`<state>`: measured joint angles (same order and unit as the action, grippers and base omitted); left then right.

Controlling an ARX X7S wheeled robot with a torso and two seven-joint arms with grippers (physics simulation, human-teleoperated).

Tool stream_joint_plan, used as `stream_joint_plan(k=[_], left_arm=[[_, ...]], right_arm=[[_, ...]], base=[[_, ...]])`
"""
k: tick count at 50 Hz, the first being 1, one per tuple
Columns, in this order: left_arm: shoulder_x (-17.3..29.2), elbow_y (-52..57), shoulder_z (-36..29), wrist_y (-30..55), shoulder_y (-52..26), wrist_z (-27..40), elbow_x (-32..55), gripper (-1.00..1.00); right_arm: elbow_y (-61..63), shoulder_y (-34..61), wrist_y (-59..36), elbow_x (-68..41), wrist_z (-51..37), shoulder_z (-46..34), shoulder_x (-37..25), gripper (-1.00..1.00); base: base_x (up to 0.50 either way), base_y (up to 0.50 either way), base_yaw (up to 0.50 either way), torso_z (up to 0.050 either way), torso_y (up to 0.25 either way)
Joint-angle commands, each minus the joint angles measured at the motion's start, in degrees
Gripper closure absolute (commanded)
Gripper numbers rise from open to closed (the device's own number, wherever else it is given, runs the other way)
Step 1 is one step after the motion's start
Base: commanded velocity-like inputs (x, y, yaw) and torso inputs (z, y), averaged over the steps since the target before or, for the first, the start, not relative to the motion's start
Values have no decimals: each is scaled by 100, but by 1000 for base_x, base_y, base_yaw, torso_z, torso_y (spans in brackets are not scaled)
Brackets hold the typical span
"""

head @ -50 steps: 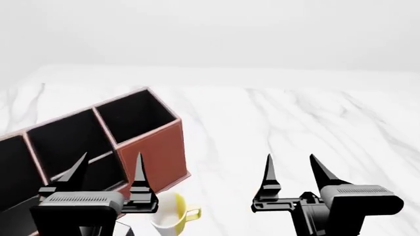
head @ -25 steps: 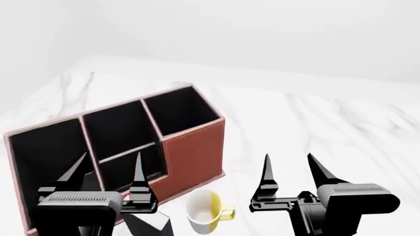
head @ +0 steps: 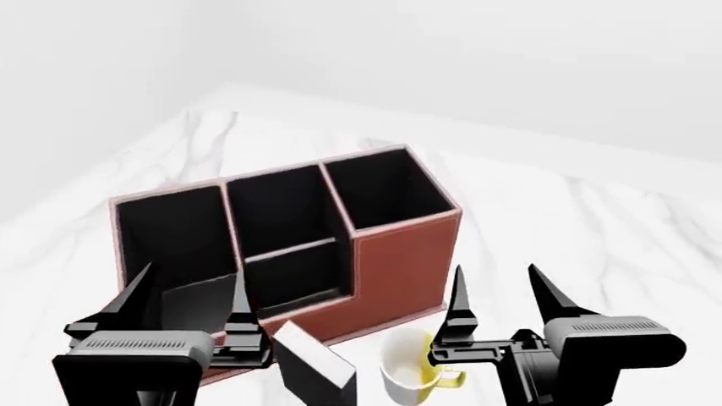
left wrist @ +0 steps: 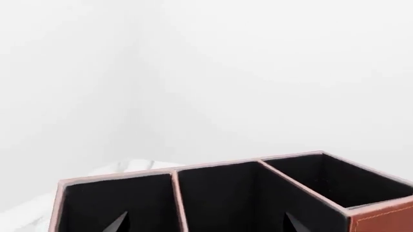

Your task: Pick up the book and place it in the right compartment of the caddy.

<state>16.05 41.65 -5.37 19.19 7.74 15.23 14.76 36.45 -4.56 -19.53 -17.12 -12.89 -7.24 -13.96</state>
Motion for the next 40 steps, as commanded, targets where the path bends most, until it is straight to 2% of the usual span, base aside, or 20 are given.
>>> stream_joint_plan(k=[1,40], left_arm=[[27,-31,-60,-28,-2,37,9,-100],[137,-15,-158,-57,-15,179,74,-100]], right_arm=[[-16,6,29,-23,-64,-33,-48,-100],[-29,21,84,-125,-224,-141,-186,-100]], base=[[0,0,500,0,0],[0,0,500,0,0]])
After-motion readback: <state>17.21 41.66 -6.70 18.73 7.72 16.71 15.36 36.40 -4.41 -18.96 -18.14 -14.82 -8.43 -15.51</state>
